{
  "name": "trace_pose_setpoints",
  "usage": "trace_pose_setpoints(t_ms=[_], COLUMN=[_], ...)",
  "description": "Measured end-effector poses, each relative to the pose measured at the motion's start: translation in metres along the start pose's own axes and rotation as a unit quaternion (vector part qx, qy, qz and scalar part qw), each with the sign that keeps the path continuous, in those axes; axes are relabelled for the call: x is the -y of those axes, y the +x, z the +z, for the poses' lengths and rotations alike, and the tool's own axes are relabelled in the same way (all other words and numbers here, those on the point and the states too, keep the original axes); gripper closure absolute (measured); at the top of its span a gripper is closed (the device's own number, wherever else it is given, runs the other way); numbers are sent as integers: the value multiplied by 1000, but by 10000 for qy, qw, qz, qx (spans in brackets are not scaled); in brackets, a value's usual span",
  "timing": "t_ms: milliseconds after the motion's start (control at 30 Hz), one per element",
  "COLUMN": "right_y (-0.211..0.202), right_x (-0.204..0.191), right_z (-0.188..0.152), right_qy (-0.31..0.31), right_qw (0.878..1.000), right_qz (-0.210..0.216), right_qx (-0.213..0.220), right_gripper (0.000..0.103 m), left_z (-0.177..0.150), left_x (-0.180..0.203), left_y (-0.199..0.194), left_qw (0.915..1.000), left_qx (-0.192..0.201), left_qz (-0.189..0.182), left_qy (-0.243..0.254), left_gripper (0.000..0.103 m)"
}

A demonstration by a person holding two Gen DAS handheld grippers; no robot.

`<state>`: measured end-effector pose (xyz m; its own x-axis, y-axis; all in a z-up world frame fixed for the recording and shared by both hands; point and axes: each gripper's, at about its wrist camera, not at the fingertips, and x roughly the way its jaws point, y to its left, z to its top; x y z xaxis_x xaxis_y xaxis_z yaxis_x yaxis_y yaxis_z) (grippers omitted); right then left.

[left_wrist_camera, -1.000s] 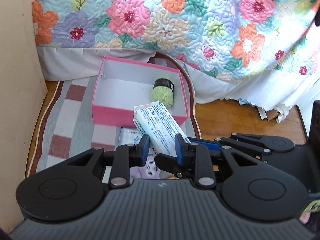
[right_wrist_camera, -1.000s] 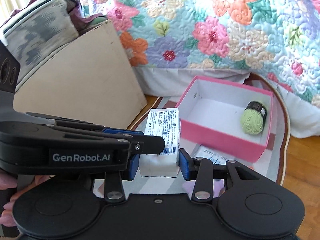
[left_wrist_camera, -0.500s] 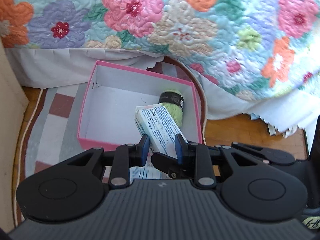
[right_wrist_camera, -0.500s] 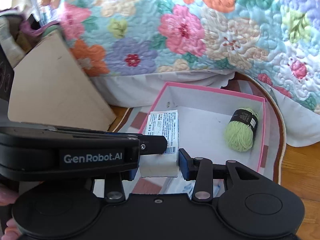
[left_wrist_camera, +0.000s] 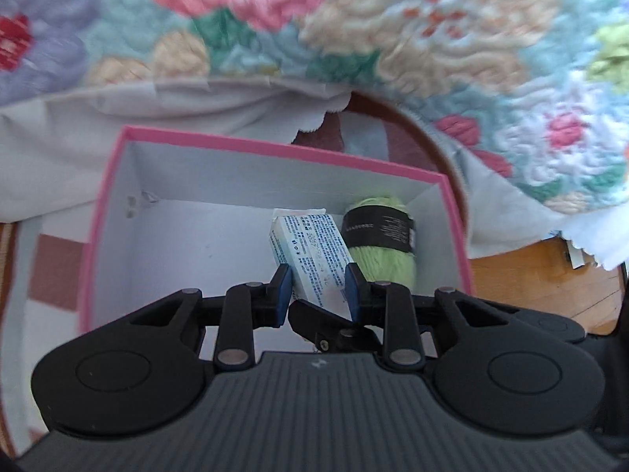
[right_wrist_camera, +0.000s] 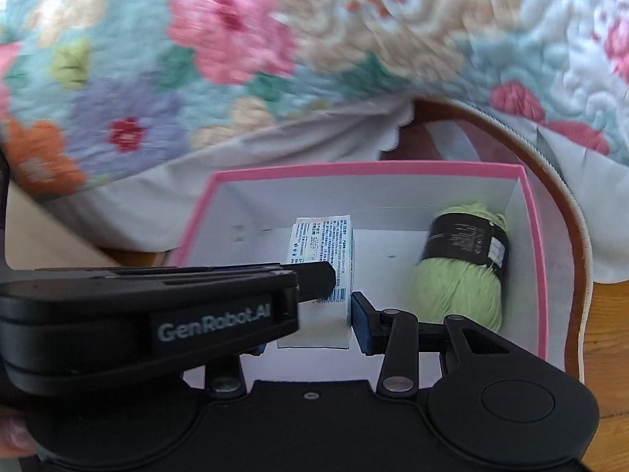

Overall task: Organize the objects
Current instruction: 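Carry the soap box with the left tool into the pink box beside the yarn, then open the left tool to release the soap box and lift away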

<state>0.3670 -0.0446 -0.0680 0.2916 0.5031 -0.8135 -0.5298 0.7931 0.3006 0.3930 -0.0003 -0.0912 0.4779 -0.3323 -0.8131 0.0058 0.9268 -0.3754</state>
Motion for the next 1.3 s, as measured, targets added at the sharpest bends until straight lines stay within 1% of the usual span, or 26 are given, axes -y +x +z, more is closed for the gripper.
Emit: trace_pose_setpoints(t_ms=[133, 200, 300, 400, 533, 633, 700, 767, 833, 867, 1000, 1133, 1167, 1200, 1267, 1300], right_y=[37, 50, 64, 75, 85, 88, 83, 77, 66, 61, 49, 38, 33, 28, 17, 10], right_x=[17, 20, 23, 22, 27, 30, 33, 38, 42, 43, 43, 43, 41, 38, 32, 29], right_z=[5, 7, 11, 15, 20, 19, 18, 18, 14, 12, 2, -7, -10, -13, -18, -20], right_qy=[243, 229, 228, 178, 219, 157, 192, 196, 180, 152, 46, 5, -85, -224, -499, -567], right_qw=[9992, 9986, 9978, 9969, 9955, 9948, 9945, 9947, 9958, 9964, 9974, 9979, 9981, 9981, 9975, 9974], right_qz=[-96, -214, -300, -427, -543, -613, -588, -542, -411, -324, -338, -147, -126, -131, -151, -106], right_qx=[-290, -419, -550, -633, -748, -801, -841, -854, -799, -766, -633, -627, -602, -566, -467, -423], right_gripper=[57, 57, 57, 57, 56, 55, 56, 56, 55, 56, 58, 58, 58, 58, 58, 58], left_z=[6, 7, 10, 12, 18, 18, 16, 14, 13, 13, 13, 10, 9, 9, 7, 5], left_x=[-15, -22, -29, -39, -46, -44, -42, -41, -39, -36, -23, -4, 0, 4, 11, 15], left_y=[39, 51, 63, 73, 87, 95, 100, 105, 107, 108, 106, 86, 79, 71, 51, 40], left_qw=[9993, 9986, 9978, 9959, 9935, 9928, 9919, 9904, 9889, 9893, 9925, 9963, 9965, 9968, 9970, 9971], left_qx=[-287, -381, -441, -531, -671, -786, -895, -967, -992, -985, -896, -798, -778, -750, -685, -652], left_qz=[-92, -185, -226, -296, -333, -289, -235, -299, -402, -385, -177, 206, 259, 283, 347, 363], left_qy=[-223, -330, -439, -664, -862, -859, -871, -946, -1026, -1008, -813, -243, -132, -63, 51, 113], left_gripper=[77, 77, 78, 78, 84, 87, 91, 91, 91, 91, 91, 86, 81, 78, 66, 65])
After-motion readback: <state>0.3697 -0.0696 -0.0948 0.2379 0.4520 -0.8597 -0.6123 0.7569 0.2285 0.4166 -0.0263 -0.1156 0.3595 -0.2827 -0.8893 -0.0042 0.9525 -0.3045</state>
